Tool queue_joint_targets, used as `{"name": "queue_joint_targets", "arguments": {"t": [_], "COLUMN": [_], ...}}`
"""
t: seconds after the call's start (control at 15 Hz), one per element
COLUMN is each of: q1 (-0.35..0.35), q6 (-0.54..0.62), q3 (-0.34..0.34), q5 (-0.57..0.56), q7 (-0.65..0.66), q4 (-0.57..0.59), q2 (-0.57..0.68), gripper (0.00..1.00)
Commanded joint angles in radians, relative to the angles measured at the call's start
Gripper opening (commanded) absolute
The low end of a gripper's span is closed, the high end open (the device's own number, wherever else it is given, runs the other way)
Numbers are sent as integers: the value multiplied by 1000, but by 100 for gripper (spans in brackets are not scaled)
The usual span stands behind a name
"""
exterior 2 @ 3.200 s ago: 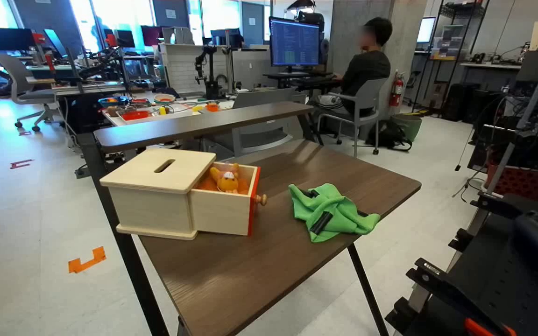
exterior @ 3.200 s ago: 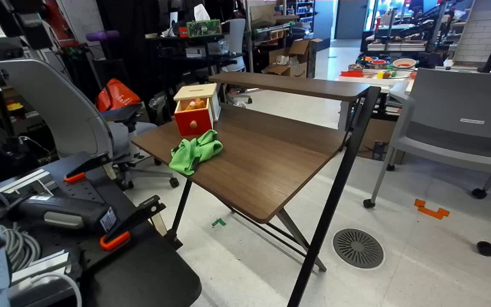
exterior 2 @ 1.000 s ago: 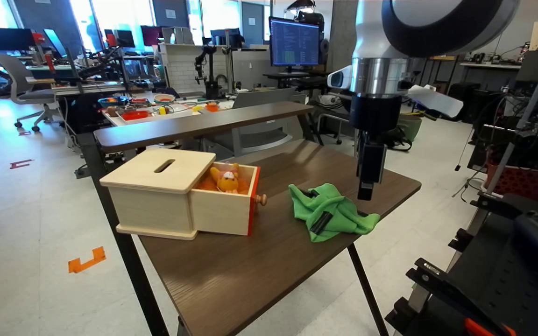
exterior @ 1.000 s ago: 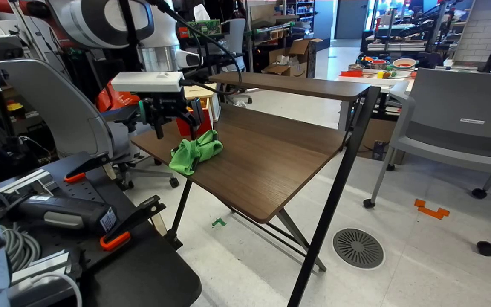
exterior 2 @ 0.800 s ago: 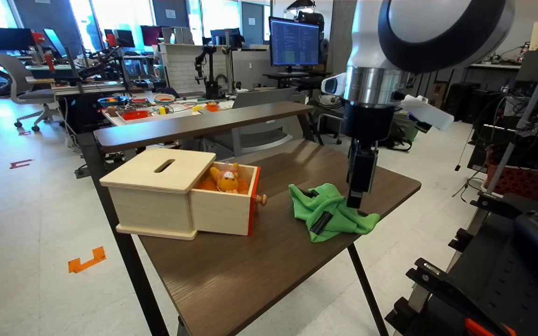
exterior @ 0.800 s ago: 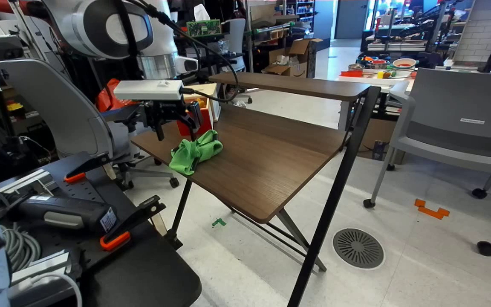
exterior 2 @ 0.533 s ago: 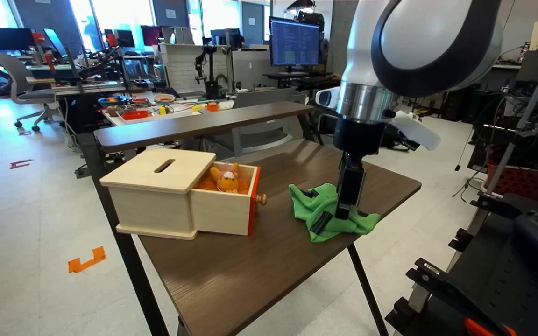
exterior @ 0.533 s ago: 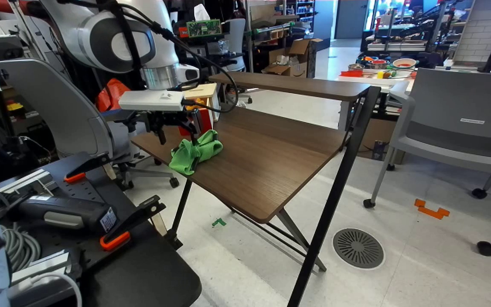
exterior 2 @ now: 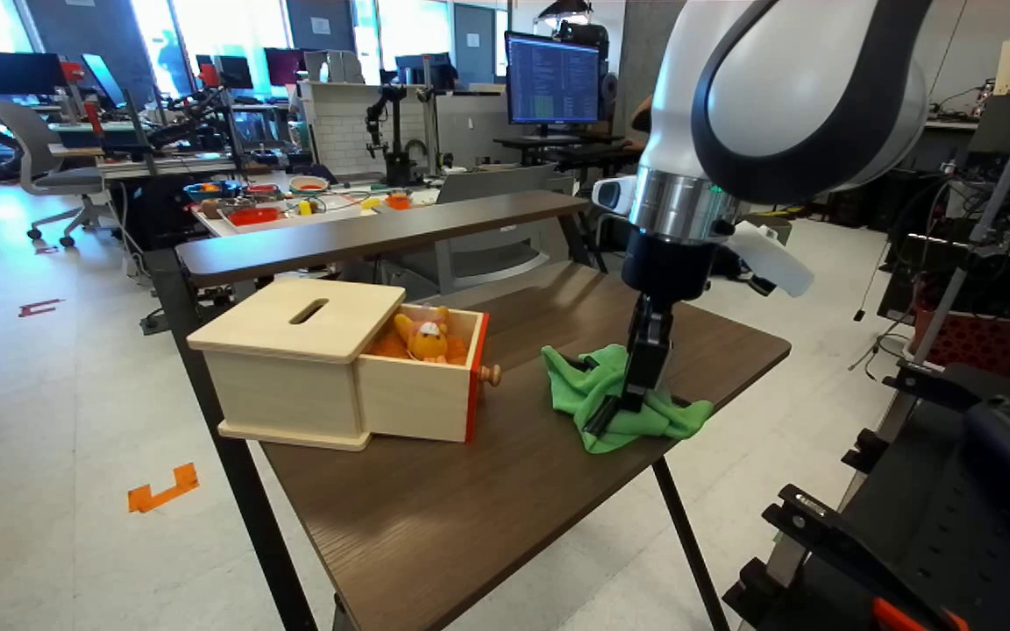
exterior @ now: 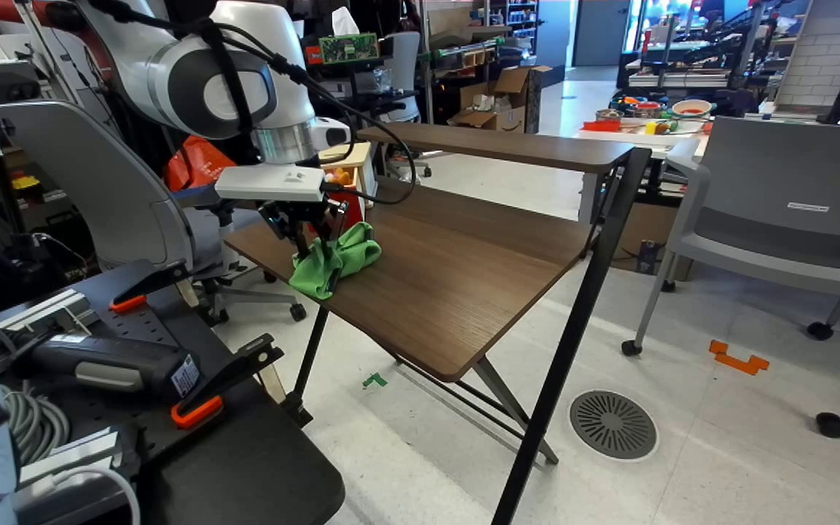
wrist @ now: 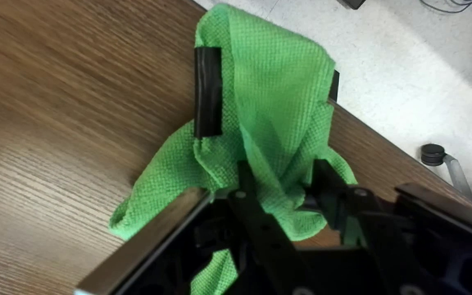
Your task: Move the green cloth to the right, then pick the stuffed animal in the drawer and put it on the table, the move the green cloth slightly up on the table
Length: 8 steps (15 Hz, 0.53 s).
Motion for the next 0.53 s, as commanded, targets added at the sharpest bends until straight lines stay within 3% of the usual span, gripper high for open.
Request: {"name": "queue_joint_targets", "arguments": {"t": [0.0,0.13,0.47], "q1": [-28,-22,-28], "q6": [30,30,11], "q3": [23,17,20], "q5": [-39,-45,-49], "q7": [9,15,21], "q4": [-8,-21,-56], "q2": [-4,-18,-78], "gripper": [12,0,1]}}
